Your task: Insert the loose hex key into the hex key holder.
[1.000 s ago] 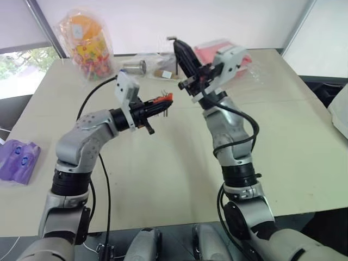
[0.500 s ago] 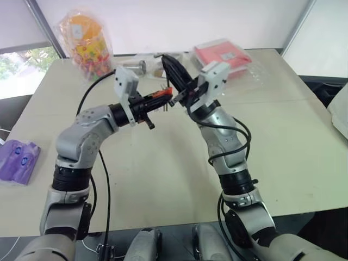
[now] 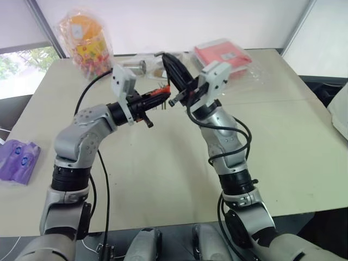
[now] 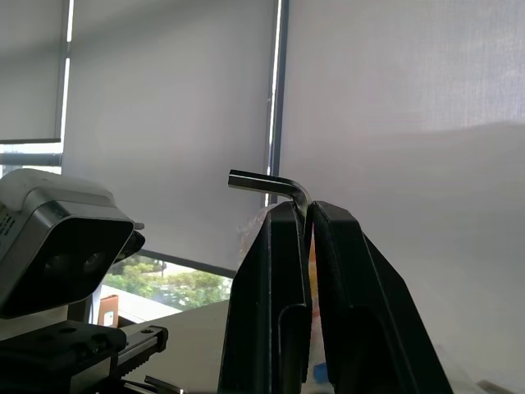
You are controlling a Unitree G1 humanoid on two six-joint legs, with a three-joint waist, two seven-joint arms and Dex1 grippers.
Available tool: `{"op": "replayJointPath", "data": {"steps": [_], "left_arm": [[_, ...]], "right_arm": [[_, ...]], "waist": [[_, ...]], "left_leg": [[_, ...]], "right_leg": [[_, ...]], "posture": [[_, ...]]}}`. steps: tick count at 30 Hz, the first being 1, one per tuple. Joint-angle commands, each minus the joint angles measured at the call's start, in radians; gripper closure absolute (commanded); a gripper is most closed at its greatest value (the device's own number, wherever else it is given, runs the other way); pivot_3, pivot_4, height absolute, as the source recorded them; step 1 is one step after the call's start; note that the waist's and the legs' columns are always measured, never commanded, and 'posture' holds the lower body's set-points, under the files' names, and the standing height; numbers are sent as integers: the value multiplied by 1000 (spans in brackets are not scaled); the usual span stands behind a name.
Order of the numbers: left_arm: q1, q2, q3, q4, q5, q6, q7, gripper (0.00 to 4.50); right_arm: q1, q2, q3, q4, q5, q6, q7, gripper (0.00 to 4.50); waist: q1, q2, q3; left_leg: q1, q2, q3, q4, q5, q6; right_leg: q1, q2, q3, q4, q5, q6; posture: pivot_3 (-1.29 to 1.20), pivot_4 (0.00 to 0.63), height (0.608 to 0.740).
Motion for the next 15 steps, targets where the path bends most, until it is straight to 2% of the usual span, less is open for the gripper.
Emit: {"op": "replayJointPath", "data": {"steps": [1, 15], "left_arm": [[-15, 1, 25, -28, -1, -21, 0, 4500], [-10, 0, 19, -38, -15, -5, -8, 4500]], "right_arm": [[-16, 9, -1, -15, -1, -25, -3, 4427], [-23, 17, -3, 11, -17, -46, -19, 4427]], "waist": [[0, 0, 0], [0, 0, 0]], "left_leg": [[0, 0, 0, 0, 0, 0], [0, 0, 0, 0, 0, 0]], "right_leg": [[0, 0, 0, 0, 0, 0], [0, 0, 0, 0, 0, 0]], "posture": [[0, 150, 740], [0, 150, 740]]}}
